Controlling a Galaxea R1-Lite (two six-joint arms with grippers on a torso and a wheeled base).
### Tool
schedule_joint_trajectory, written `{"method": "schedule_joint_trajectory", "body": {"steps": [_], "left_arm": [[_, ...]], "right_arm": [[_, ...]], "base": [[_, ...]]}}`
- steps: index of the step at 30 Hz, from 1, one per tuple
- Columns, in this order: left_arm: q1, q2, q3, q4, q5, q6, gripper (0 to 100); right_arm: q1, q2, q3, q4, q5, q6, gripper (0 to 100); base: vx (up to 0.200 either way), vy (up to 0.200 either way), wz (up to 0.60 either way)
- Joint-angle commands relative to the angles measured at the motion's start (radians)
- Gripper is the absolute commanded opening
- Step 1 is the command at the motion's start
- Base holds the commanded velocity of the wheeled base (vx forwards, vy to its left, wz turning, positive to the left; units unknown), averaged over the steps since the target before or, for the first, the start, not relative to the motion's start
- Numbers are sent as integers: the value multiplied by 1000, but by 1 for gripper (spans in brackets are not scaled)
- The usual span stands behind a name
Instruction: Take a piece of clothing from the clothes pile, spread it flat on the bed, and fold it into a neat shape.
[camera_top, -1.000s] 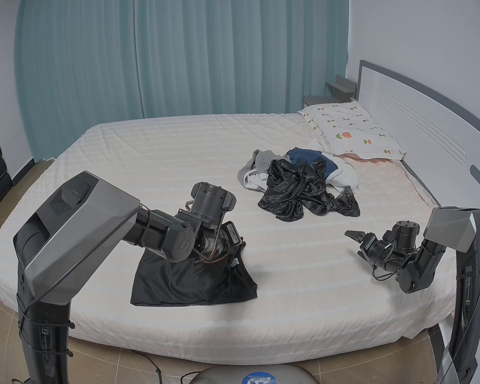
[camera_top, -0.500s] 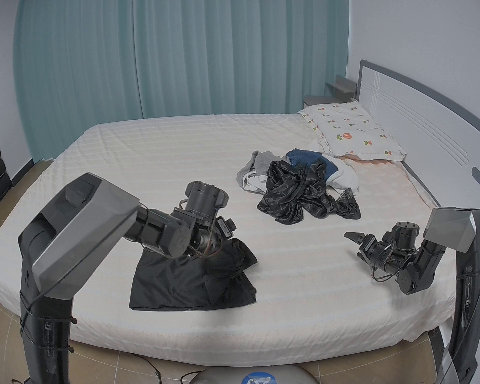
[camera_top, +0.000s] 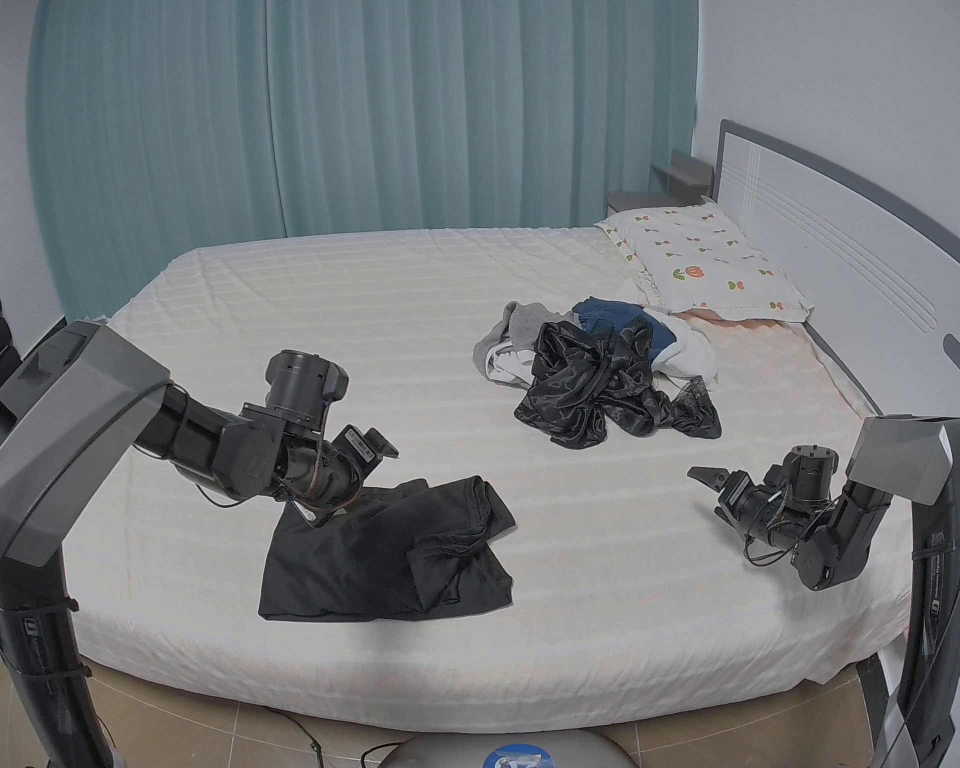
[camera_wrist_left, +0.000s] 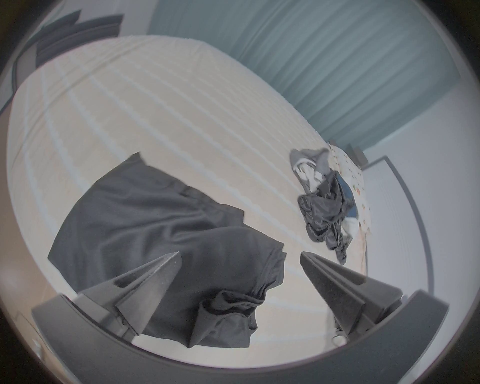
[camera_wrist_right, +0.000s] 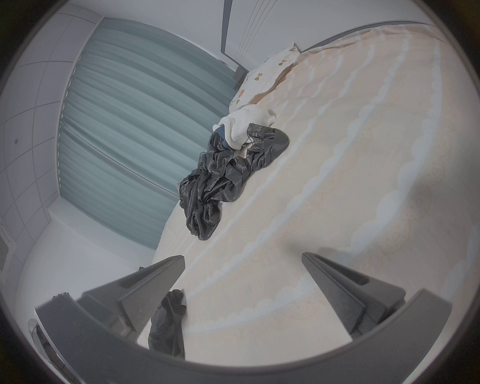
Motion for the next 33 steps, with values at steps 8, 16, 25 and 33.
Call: {"method": "schedule_joint_trajectory", "body": {"steps": [8,16,25,33], "left_arm": [[203,-45,272,-332,-138,-72,100],[219,-26,339,-358,-213,-72,100],[236,25,418,-506,-238,-64,100],[236,31,428,-510,-239,-39,100]], "right_arm": [[98,-25,18,-18,-62,-103,100],[185,42,-18,11,-125,-235,100],[332,-5,-90,129,-292,-336,100],[415,-54,-160,292,-374,-355,100]], "base": [[0,200,0],[0,200,0],[0,200,0],[0,175,0]]}}
